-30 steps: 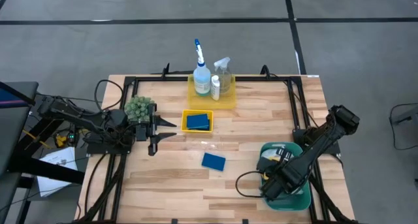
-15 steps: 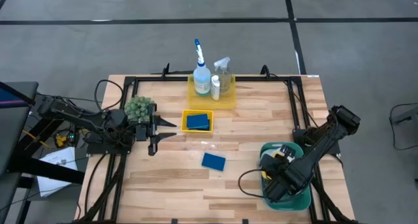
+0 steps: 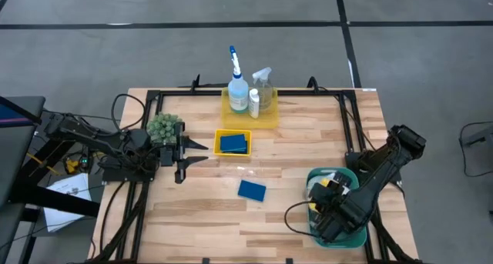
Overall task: Pick & Place Kitchen Items
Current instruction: Put the yellow cloth into the green bin
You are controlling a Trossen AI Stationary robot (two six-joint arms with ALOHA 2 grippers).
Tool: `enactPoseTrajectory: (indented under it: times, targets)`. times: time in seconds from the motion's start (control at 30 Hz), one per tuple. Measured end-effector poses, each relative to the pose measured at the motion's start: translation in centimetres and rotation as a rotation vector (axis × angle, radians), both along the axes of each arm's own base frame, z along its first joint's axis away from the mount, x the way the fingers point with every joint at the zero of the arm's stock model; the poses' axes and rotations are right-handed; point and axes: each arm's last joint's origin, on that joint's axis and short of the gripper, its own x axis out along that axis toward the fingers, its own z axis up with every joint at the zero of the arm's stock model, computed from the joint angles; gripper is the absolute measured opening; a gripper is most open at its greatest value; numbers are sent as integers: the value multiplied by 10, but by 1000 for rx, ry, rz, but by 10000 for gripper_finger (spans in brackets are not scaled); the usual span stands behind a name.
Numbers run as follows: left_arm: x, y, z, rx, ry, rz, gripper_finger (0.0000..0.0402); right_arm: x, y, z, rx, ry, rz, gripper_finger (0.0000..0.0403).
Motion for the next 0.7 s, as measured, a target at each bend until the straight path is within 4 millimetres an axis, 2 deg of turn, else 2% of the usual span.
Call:
enactPoseTrajectory:
  times: [0.17,0.4,0.53,0.7]
  targets:
    - [0,0,0,0,0,0,121,-12,1,2,-47,18,-78,137]
    - [0,0,0,0,0,-1,121,-21,6,2,-41,20,-106,12]
    - [0,0,0,0,0,0,121,-21,6,1,-44,19,-119,11]
    - [0,0,0,-1,-1,0,121,-13,-7,-1,-17,16,-167,3]
